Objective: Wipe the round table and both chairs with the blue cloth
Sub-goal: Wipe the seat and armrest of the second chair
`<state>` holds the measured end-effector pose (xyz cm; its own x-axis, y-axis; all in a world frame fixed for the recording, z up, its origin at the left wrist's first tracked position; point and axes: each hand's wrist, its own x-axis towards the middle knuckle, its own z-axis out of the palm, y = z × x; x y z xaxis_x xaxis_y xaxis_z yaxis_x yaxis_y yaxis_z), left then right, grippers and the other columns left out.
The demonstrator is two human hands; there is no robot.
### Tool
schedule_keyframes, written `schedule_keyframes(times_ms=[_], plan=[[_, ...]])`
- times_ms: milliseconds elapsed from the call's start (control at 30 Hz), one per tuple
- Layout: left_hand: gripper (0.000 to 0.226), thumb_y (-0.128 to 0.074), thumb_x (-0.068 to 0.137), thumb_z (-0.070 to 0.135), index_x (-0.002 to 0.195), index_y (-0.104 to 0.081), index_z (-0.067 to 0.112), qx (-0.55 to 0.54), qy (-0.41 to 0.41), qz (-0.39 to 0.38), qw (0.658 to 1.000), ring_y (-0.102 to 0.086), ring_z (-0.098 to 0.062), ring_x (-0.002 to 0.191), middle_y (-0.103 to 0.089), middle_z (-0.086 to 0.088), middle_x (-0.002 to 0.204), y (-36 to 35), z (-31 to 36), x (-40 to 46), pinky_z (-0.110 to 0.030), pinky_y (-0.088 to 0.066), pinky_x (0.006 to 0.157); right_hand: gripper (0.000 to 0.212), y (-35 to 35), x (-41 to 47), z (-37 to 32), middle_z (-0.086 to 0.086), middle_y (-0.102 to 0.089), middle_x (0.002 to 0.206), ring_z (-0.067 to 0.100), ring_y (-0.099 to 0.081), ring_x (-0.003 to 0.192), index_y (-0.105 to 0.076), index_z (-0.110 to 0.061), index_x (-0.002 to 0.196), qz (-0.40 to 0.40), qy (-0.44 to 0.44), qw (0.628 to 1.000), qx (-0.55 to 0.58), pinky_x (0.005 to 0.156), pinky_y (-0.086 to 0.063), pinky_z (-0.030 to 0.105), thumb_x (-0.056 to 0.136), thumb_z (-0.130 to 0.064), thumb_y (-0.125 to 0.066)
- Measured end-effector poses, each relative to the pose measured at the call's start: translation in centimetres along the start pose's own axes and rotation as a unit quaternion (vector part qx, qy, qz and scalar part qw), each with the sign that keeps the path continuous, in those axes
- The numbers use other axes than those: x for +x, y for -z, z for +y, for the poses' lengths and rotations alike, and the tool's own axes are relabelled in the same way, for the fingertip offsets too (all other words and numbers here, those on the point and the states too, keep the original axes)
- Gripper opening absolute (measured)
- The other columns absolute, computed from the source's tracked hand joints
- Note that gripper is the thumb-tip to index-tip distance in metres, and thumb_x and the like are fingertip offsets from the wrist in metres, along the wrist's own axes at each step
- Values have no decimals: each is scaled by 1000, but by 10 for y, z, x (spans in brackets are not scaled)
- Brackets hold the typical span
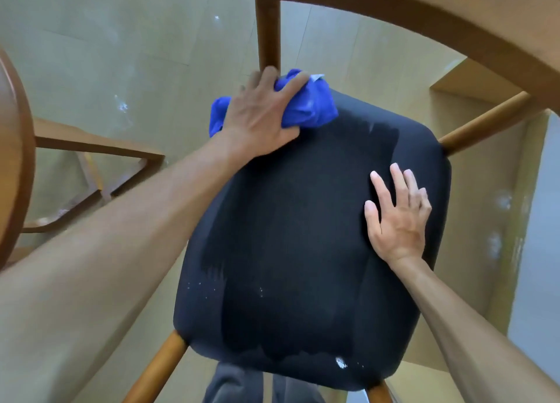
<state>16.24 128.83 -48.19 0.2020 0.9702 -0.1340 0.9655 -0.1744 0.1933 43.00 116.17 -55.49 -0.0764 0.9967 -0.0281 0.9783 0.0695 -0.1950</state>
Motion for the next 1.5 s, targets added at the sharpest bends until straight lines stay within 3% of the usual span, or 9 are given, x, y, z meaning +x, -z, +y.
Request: schedule_keyframes(times_ms=[167, 367, 533, 767, 967, 1167, 1267, 1367, 1500], plan=[[70, -50, 78, 46, 144, -31, 34, 97, -28, -36, 994, -44, -36, 106, -42, -17, 128, -37, 2, 6, -45, -40, 80, 50, -13, -2, 9, 10, -35, 153, 31, -28, 143, -47, -23, 142, 45, 13, 999, -17, 113, -19, 52, 93, -35, -39], [59, -58, 73, 42, 130, -55, 24, 73, -48, 3, 996, -53, -36, 84, -56, -20, 108, -45, -10, -72, -43, -42, 64, 50, -13, -1, 8, 11, -36, 153, 32, -28, 142, -48, -22, 141, 53, 14, 998, -12, 113, -20, 54, 93, -34, -40], [53, -54, 77, 47, 126, -47, 28, 42, -45, -4, 998, -56, -35, 81, -60, -16, 103, -53, -9, -165, -42, -42, 64, 51, -13, 0, 6, 10, -35, 153, 32, -27, 142, -49, -21, 141, 55, 12, 998, -1, 113, -18, 53, 92, -34, -40], [54, -59, 73, 49, 124, -52, 34, -7, -95, -128, 987, -51, -31, 90, -55, -10, 111, -48, -19, -264, -41, -42, 71, 50, -15, -2, 7, 10, -35, 153, 31, -26, 142, -47, -22, 141, 60, 13, 998, 0, 113, -18, 53, 93, -34, -39], [47, -59, 70, 51, 116, -58, 40, -32, -181, -248, 951, -57, -21, 75, -53, -2, 102, -25, -33, -304, -27, -48, 64, 51, -14, -2, 7, 10, -34, 154, 30, -25, 143, -46, -23, 142, 58, 11, 998, -4, 114, -16, 52, 93, -36, -37], [52, -56, 80, 45, 128, -47, 27, -133, -118, -110, 978, -58, -36, 88, -54, -18, 108, -4, -10, -203, -41, -53, 72, 50, -15, -1, 8, 10, -35, 153, 30, -25, 142, -45, -24, 142, 67, 15, 998, -6, 113, -18, 53, 93, -35, -39], [58, -57, 78, 36, 134, -46, 24, -82, -67, -31, 994, -51, -42, 99, -49, -24, 115, -9, 6, -105, -50, -49, 79, 50, -17, -1, 9, 9, -35, 153, 30, -26, 142, -46, -24, 142, 73, 16, 997, -14, 113, -19, 53, 93, -35, -40], [63, -62, 78, 34, 139, -46, 25, 10, -21, -59, 998, -43, -37, 104, -43, -18, 123, -23, 14, -55, -47, -45, 76, 50, -18, -1, 10, 9, -35, 153, 30, -27, 142, -45, -25, 142, 79, 20, 996, -20, 113, -20, 53, 93, -34, -41], [60, -65, 75, 36, 132, -53, 22, 47, -27, -55, 997, -48, -36, 90, -50, -20, 117, -38, 19, -81, -42, -42, 61, 50, -19, -1, 11, 8, -34, 154, 30, -26, 142, -43, -26, 143, 74, 21, 997, -21, 113, -20, 53, 94, -35, -41]])
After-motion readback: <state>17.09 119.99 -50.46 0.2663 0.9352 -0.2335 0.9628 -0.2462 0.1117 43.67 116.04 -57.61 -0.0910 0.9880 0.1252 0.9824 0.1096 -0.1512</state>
